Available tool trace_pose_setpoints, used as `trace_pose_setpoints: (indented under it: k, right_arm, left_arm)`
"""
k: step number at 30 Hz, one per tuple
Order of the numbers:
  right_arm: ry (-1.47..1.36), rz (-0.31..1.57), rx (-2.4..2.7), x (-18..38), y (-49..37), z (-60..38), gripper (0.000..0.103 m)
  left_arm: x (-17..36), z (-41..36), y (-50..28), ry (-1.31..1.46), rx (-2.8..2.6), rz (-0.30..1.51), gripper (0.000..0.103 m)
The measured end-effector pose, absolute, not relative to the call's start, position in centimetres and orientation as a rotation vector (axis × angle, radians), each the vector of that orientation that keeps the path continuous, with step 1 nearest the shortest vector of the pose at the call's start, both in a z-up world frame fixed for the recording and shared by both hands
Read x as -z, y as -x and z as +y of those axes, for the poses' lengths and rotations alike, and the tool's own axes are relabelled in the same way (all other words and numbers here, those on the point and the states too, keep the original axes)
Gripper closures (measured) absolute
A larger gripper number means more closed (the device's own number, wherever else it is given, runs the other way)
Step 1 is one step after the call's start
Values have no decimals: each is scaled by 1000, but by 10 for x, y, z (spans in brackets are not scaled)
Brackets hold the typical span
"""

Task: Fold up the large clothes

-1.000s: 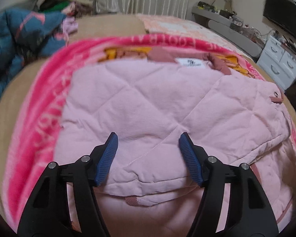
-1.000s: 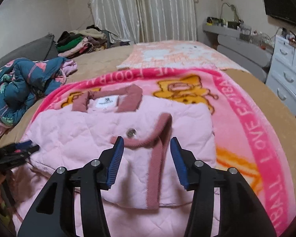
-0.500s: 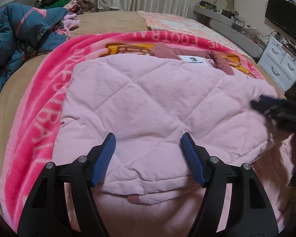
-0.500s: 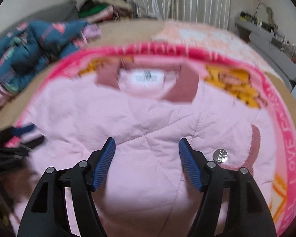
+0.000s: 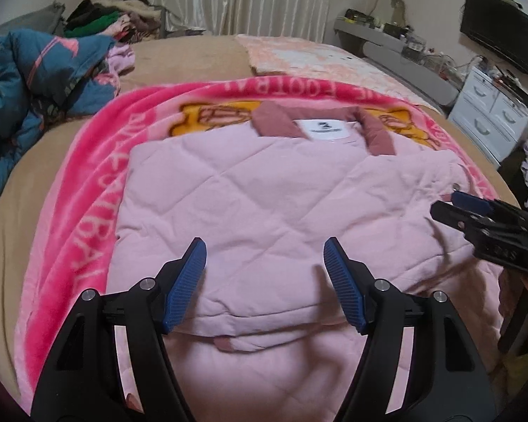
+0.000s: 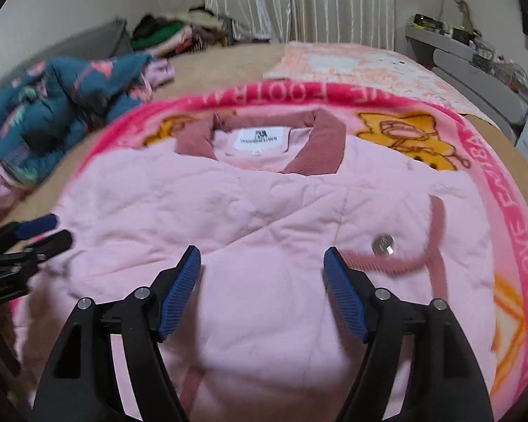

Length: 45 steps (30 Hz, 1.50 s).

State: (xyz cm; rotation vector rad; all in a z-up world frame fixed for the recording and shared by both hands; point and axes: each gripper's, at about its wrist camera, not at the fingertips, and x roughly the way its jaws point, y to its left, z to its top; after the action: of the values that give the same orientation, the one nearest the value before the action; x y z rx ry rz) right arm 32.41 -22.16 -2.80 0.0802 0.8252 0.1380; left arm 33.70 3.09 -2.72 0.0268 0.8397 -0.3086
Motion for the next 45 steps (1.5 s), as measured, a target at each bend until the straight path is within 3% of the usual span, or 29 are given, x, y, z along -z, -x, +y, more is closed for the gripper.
trace_pose_setpoints:
  k: [16, 20, 28, 32, 45]
  right_arm:
    - [-71, 899, -125, 50, -303, -231, 24]
    - [-106, 875, -130, 41, -296, -235, 15]
    - [-131, 860, -108, 30, -284, -245, 14]
    - [-153, 835, -97, 20, -278, -251, 5]
    - [-160, 766, -105, -16, -253, -255, 4]
  left_arm:
    - [40, 13, -325, -56, 338, 896, 25]
    - [33, 13, -321, -44, 350, 903, 9]
    - [22, 12, -311, -69, 339, 875, 9]
    - [17, 15, -309, -60, 315, 869, 9]
    - [-7, 32, -293, -12, 290, 825, 9]
